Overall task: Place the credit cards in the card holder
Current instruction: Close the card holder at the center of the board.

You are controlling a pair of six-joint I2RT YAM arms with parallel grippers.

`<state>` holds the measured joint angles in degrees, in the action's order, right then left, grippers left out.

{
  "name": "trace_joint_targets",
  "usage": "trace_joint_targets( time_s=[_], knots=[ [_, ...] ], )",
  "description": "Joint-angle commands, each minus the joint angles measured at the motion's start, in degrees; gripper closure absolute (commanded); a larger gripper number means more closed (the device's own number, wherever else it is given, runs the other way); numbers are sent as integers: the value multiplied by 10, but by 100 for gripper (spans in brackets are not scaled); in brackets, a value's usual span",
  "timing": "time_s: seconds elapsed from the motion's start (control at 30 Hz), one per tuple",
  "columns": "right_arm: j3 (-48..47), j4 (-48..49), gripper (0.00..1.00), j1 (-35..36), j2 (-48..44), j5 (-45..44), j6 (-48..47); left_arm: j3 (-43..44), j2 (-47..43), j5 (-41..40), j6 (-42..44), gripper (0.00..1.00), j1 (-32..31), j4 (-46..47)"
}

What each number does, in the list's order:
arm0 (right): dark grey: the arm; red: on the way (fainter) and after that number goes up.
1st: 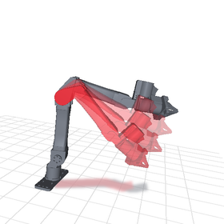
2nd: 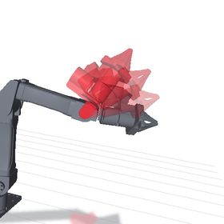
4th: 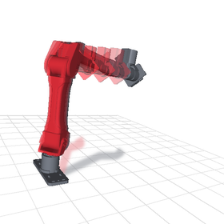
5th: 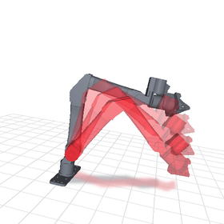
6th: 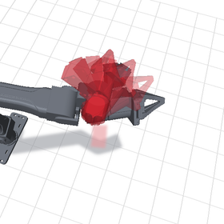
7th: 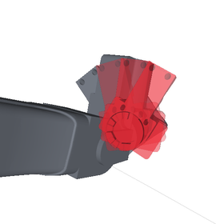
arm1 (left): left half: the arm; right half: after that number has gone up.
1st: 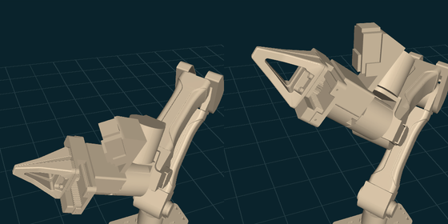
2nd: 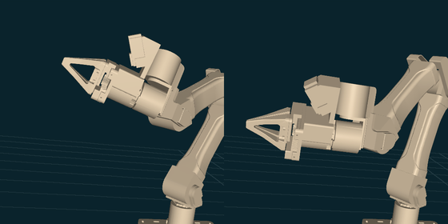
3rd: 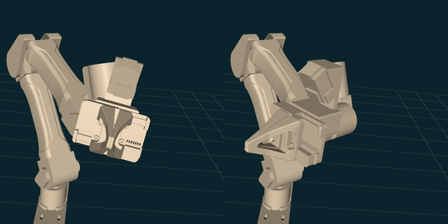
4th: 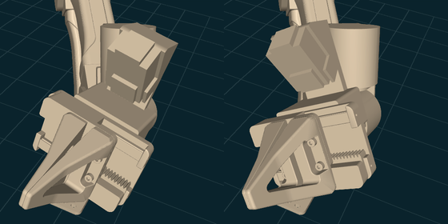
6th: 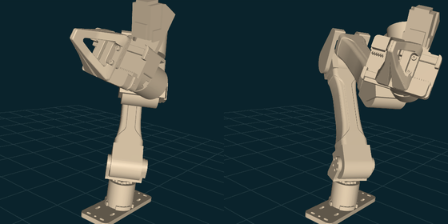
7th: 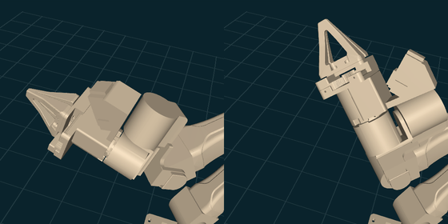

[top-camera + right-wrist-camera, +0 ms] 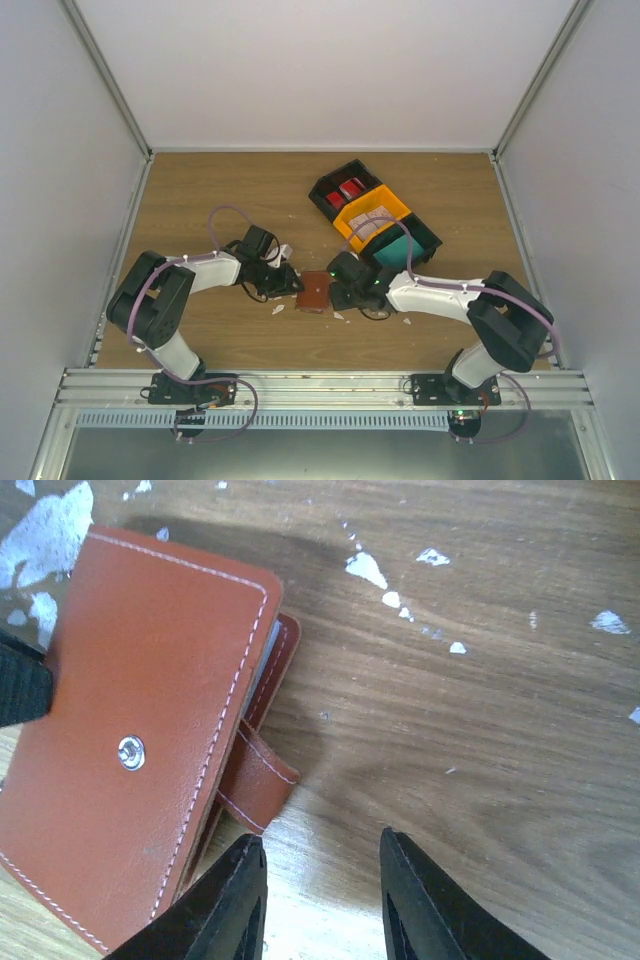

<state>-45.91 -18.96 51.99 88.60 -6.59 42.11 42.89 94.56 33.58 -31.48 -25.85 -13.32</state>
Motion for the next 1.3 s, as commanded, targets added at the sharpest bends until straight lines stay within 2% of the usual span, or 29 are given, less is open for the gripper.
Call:
trace_joint_targets(
  time_s=[0.0,0.2,0.37,0.6,0.77,0.9,1.07,1.27],
  knots=[
    [-11,15,67,15,29,3,-41,0,6,-26,11,69,-6,-14],
    [-21,60,64,22,58,33,-68,-1,10,-38,4,64,-13,-17],
    [-39,77,64,23,90,-9,-67,2,19,-62,3,64,-25,-26],
    [-33,143,71,39,117,-90,-46,-13,20,-135,0,75,-32,-44],
    [-12,201,71,39,111,-130,-18,-21,30,-162,1,81,-33,-46],
    [-10,233,70,28,120,-120,-11,-24,42,-169,5,85,-33,-44],
    [-13,209,70,-1,137,-112,19,-28,43,-171,7,86,-33,-43],
    [-26,84,70,-12,100,-159,78,-22,37,-159,8,86,-33,-41]
  ],
)
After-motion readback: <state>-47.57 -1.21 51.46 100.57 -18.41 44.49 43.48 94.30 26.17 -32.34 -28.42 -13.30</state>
